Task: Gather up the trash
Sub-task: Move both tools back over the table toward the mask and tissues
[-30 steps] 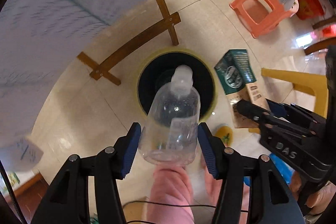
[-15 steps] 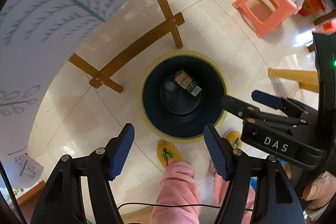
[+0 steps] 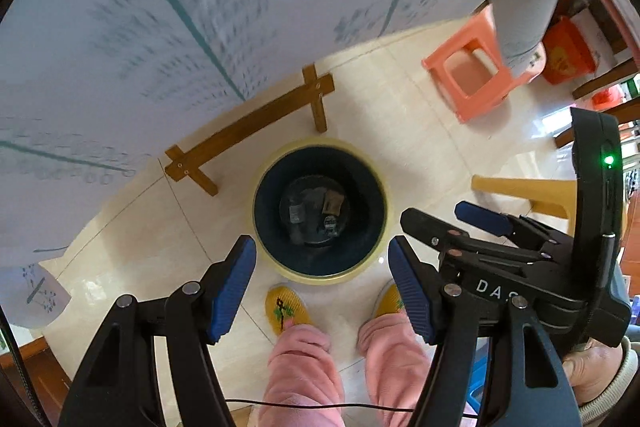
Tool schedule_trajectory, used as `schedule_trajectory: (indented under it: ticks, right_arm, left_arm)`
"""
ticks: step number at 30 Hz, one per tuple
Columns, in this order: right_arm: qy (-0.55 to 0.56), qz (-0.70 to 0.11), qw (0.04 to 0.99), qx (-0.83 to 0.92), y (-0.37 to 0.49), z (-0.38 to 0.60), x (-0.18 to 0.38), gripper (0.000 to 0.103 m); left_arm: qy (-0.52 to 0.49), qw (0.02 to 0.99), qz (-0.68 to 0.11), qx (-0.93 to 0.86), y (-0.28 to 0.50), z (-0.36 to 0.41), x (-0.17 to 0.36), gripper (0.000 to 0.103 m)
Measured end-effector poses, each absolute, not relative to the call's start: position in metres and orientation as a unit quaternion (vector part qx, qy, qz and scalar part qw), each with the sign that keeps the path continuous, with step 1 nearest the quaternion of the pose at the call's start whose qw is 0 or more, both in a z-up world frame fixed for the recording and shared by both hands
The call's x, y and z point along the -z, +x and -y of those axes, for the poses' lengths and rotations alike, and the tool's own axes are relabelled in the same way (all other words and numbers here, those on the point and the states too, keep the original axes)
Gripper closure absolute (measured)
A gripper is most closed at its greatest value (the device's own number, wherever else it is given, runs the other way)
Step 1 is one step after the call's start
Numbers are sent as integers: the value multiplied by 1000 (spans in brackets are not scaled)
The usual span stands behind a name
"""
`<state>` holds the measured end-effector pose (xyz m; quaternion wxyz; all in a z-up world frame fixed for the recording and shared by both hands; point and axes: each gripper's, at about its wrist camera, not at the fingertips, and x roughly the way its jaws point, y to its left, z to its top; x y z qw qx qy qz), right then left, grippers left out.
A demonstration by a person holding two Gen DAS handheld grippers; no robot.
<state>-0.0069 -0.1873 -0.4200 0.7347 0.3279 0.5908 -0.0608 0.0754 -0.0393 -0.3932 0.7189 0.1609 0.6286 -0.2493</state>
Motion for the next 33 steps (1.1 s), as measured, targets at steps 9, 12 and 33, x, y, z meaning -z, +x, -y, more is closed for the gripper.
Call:
schedule_trajectory:
  ticks: [9,12,33]
  right_arm:
    - [323,-566,757,44,-21,192,327,20]
    - [323,-542,775,32,-27,195,279,20]
    - [202,-410,884,-95,-6,183,48,10]
  left_arm:
    - [111,757,-595,245,62,16,291,36]
    - [86,771,-580,248,58,7,253,36]
    - [-34,884,-427,185,33,-55,47,36]
